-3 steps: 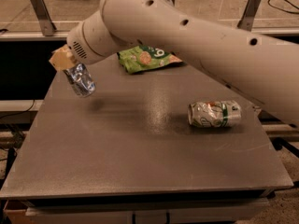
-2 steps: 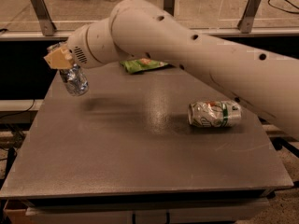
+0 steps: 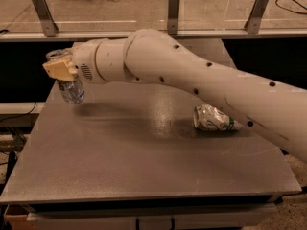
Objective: Place redbull can upright
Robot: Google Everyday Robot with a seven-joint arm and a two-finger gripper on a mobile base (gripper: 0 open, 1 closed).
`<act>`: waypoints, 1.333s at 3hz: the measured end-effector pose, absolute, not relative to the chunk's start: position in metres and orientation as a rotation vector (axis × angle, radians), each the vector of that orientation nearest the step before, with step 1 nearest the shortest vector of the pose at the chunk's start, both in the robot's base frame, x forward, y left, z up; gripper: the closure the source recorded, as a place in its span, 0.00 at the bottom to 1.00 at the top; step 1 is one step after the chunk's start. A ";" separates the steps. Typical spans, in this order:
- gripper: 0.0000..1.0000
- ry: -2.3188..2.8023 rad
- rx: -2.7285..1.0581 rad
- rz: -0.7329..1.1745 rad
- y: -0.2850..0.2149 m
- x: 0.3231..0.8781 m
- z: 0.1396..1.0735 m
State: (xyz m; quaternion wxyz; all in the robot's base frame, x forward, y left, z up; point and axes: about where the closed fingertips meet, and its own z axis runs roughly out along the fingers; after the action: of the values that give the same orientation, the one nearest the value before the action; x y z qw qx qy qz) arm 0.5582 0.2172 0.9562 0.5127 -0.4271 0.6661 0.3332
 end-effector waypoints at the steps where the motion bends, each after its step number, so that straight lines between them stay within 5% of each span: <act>1: 1.00 1.581 -1.029 0.820 0.217 0.554 0.946; 4: 0.36 1.543 -1.102 0.856 0.216 0.550 0.928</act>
Offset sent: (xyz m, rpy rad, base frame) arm -0.0025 -0.0054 -0.0291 0.0135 -0.0139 0.0780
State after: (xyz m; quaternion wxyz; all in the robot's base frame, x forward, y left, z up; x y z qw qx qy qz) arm 0.5504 0.2156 0.9276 0.5062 -0.4568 0.6397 0.3548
